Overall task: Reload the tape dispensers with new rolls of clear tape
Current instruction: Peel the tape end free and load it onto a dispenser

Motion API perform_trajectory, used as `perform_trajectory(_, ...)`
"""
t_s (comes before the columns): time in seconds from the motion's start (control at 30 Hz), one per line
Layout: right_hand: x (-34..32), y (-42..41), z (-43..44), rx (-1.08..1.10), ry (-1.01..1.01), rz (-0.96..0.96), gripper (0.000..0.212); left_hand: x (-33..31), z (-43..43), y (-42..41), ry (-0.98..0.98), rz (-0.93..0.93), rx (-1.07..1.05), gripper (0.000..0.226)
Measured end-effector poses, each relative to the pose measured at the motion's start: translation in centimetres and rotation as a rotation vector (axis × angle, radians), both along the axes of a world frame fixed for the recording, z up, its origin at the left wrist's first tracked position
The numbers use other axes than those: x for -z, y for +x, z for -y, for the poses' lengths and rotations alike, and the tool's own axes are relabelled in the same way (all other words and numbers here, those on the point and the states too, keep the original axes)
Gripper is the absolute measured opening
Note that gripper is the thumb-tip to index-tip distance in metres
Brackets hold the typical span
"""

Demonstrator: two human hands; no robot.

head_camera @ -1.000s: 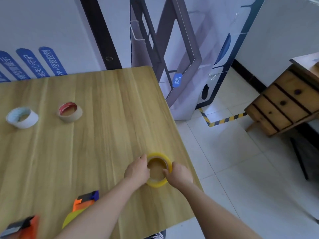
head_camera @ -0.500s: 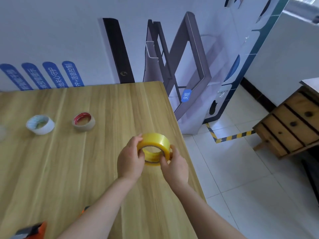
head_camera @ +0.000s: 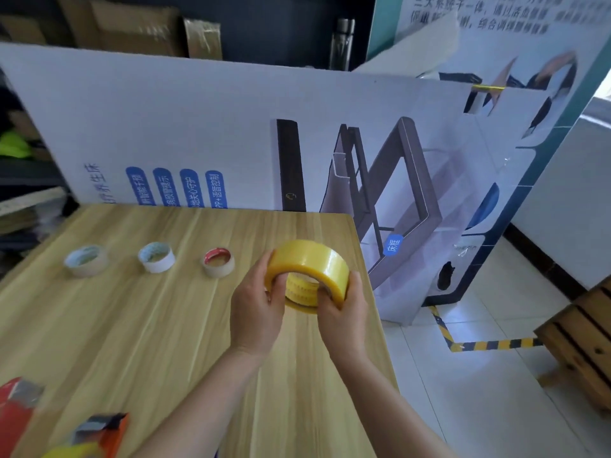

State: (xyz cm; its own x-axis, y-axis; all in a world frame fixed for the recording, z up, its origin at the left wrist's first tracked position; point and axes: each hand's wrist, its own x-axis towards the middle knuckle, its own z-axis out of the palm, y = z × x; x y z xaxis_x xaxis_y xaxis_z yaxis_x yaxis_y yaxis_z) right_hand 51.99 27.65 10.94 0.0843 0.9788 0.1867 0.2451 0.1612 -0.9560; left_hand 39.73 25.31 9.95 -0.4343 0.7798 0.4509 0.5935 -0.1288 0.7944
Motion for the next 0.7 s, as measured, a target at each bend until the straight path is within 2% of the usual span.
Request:
perform_trajectory(0.17, -1.4, -1.8, 1.5, -0.175, -0.001, -0.053, 0.019, -2.7, 2.7, -1.7, 0.091, -0.050, -0.105, 0.045)
perform_trajectory(0.33, -4.0, -3.5, 3.8, -0.440, -0.005, -0.087, 0.038, -4.8, 5.4, -4.0, 0.192, -0.340, -0.157, 0.050)
perform_trajectory(0.4, -4.8, -4.0, 4.8, -0.601, -0.052, -0.173, 0.046, -5.5, 6.5, -4.9, 0.221, -0.442, -0.129, 0.044)
perform_trajectory(0.47, -5.7, -4.6, 5.5, -0.690, -0.094, -0.246, 0.046, -6.0, 7.6, -5.6, 0.250, -0.502, -0.098, 0.036)
perform_trajectory(0.57, -6.6, -5.7, 6.7, -0.763, -0.104, -0.331, 0.043, -6.5, 9.4, -7.0, 0.252, -0.425, -0.118, 0.034)
perform_trajectory(0.7, -7.4, -7.9, 9.4, -0.837, -0.122, -0.368, 0.054, -7.5, 11.6, -9.3, 0.118, 0.001, -0.231, 0.021)
